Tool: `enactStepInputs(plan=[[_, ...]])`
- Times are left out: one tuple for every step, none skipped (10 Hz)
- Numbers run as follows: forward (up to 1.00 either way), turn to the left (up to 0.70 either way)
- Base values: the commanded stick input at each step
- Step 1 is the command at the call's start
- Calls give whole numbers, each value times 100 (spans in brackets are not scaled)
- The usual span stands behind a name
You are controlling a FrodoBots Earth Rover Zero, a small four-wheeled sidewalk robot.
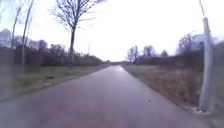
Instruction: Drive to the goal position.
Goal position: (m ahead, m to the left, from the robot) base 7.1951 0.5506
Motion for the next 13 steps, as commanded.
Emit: enactStepInputs(plan=[[100,0],[100,0],[100,0],[100,0],[100,0],[100,0],[100,0],[100,0],[100,0],[100,0],[100,0],[100,-40],[100,-40]])
